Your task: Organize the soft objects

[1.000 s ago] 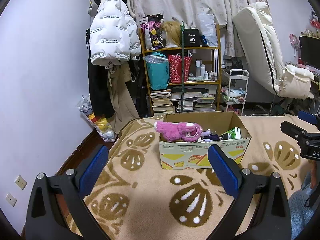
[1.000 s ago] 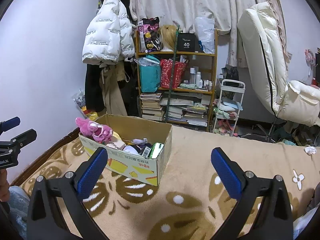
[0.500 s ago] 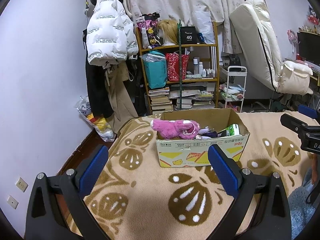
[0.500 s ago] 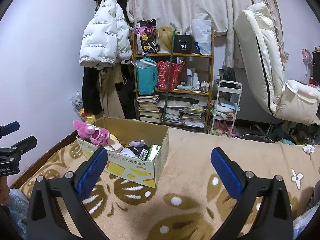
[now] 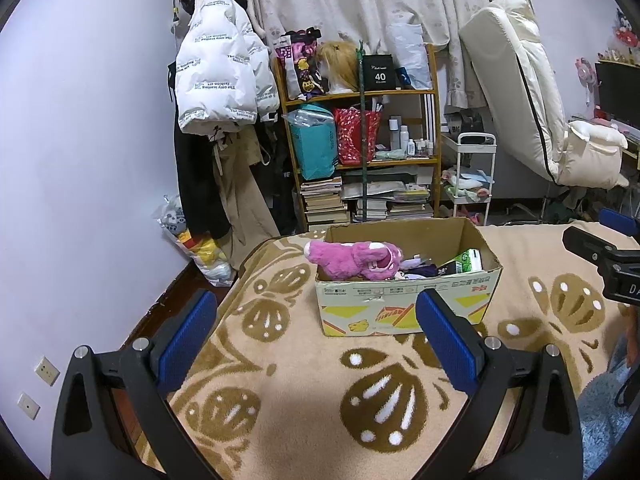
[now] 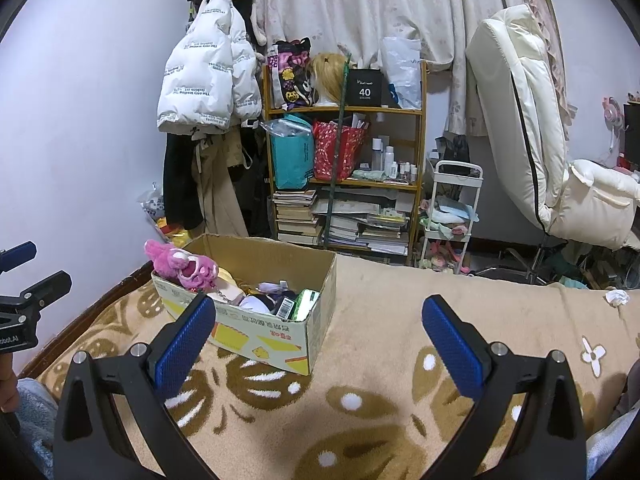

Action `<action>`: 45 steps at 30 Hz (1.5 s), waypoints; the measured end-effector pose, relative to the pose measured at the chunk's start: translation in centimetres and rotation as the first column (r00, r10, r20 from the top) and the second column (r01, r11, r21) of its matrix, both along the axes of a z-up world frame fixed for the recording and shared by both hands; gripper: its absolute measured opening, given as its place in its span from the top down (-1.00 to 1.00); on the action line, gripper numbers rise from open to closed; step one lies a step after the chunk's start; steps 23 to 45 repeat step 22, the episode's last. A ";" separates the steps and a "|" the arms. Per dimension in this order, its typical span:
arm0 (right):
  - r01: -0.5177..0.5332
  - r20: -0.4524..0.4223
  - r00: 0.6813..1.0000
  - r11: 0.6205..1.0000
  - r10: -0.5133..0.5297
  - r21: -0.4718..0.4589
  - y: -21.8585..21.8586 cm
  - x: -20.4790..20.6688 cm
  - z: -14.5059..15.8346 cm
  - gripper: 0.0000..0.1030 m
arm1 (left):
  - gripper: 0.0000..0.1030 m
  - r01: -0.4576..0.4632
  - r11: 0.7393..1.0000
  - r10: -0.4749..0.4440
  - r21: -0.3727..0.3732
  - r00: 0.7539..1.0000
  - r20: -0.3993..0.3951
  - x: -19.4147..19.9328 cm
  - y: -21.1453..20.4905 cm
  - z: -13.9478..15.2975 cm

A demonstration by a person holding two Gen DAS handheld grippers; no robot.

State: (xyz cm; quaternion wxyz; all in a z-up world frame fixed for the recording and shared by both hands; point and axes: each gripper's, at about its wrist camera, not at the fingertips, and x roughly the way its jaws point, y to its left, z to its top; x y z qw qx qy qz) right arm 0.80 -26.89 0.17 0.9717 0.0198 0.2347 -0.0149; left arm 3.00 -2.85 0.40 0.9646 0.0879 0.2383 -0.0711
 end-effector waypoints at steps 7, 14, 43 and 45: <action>-0.001 -0.002 1.000 1.000 0.001 -0.001 -0.1 0.0 0.0 -1.00 | -0.91 0.001 1.000 -0.001 0.030 1.000 -0.001 0.1 -0.2 -0.2; 0.002 0.001 1.000 1.000 -0.002 0.000 -0.2 -0.1 0.0 -1.00 | -0.91 0.003 1.000 -0.003 0.031 1.000 -0.009 0.1 -0.2 -0.2; 0.005 0.001 1.000 1.000 -0.005 0.002 -0.6 -0.2 -0.1 -1.00 | -0.91 0.003 1.000 -0.003 0.028 1.000 -0.011 0.1 -0.2 -0.3; 0.005 0.001 1.000 1.000 -0.005 0.002 -0.6 -0.2 -0.1 -1.00 | -0.91 0.003 1.000 -0.003 0.028 1.000 -0.011 0.1 -0.2 -0.3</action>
